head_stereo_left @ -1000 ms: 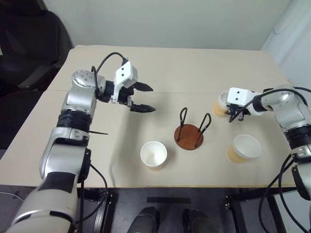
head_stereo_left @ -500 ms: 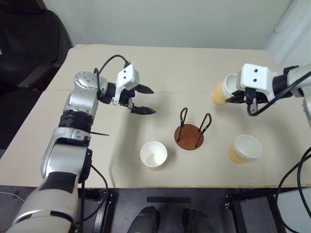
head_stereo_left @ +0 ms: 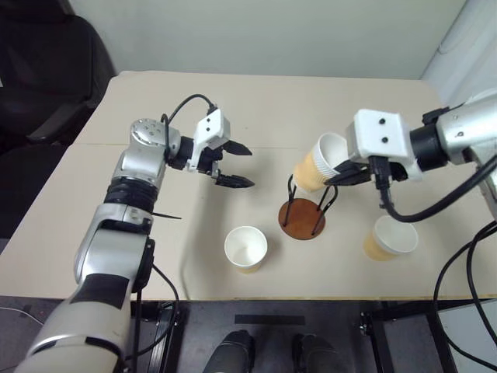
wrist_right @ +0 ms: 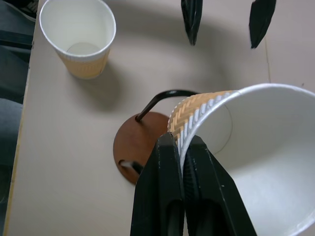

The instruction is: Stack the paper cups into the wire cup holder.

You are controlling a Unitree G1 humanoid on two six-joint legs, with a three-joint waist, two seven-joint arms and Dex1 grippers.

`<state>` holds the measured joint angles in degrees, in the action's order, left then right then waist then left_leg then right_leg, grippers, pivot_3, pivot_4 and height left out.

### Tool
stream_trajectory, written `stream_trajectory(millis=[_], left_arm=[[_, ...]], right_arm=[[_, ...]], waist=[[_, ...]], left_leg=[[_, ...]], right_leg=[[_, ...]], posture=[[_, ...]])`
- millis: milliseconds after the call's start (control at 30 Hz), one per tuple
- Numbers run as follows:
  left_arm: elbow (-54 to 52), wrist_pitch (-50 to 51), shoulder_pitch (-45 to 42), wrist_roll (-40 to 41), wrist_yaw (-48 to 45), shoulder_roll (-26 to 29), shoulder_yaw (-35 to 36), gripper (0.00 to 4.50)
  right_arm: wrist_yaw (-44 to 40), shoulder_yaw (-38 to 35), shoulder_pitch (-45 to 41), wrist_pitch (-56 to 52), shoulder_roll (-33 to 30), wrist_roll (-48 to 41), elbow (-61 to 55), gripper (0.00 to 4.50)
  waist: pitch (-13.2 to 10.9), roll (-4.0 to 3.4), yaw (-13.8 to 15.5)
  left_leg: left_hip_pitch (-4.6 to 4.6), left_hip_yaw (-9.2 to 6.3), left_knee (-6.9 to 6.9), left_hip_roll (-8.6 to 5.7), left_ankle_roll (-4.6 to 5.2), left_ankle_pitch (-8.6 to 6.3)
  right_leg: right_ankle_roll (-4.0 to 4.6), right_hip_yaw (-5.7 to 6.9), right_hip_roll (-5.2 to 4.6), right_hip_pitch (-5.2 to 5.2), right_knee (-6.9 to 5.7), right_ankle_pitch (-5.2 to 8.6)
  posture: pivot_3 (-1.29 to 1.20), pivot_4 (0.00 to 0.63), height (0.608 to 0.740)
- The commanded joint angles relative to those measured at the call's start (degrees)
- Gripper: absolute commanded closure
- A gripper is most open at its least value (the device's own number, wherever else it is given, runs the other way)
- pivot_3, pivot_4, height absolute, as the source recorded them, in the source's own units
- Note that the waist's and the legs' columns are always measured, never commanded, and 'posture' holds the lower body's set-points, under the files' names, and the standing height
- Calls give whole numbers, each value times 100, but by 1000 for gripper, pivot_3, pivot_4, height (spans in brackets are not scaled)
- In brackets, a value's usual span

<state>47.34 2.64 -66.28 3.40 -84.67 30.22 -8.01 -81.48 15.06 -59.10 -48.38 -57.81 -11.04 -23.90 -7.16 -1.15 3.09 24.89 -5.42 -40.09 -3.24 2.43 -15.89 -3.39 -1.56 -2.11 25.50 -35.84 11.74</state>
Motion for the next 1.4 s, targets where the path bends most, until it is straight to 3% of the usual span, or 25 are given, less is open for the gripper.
stream_trajectory(millis=[33,300,333,467,700,1033,1400], left_arm=[[-145,-11,-161,35,-8,34,34,0],[-142,-8,-159,32,-2,52,42,0],[-138,-10,-162,32,-1,51,42,0],[-137,-17,-173,28,0,45,39,0],[-160,-15,-171,30,-4,74,50,0],[-676,173,-256,158,-661,386,-119,0],[-2512,1274,-276,2376,-783,1528,-1725,0]], right_arm=[[37,48,8,229,-162,59,-85,4450],[89,196,0,317,-10,-29,-87,4450],[130,215,-20,284,77,-46,-82,4289],[268,262,-9,234,293,-55,-88,3226],[589,180,14,199,467,-60,-115,710],[1800,-1743,24,-2220,1040,-1606,-695,710],[2576,-2519,374,-3139,792,-2663,-1290,710]], waist=[[0,0,0],[0,0,-4],[0,0,-7],[0,0,-8],[0,0,-10],[0,0,0],[0,0,-8]], left_leg=[[0,0,0,0,0,0],[0,1,-4,0,2,1],[0,1,-4,0,2,1],[0,1,-4,0,5,3],[2,1,-6,0,6,4],[6,3,-3,-2,8,5],[4,4,-5,-2,6,6]], right_leg=[[0,0,0,1,0,0],[0,-1,0,1,-1,0],[0,-1,0,2,-1,0],[0,-1,0,4,-2,0],[0,-1,0,4,-1,0],[0,-1,0,7,-2,0],[0,-1,0,5,-3,0]], posture=[[0,150,740],[0,150,740],[0,150,740],[0,150,740],[0,150,740],[0,150,740],[0,150,740]])
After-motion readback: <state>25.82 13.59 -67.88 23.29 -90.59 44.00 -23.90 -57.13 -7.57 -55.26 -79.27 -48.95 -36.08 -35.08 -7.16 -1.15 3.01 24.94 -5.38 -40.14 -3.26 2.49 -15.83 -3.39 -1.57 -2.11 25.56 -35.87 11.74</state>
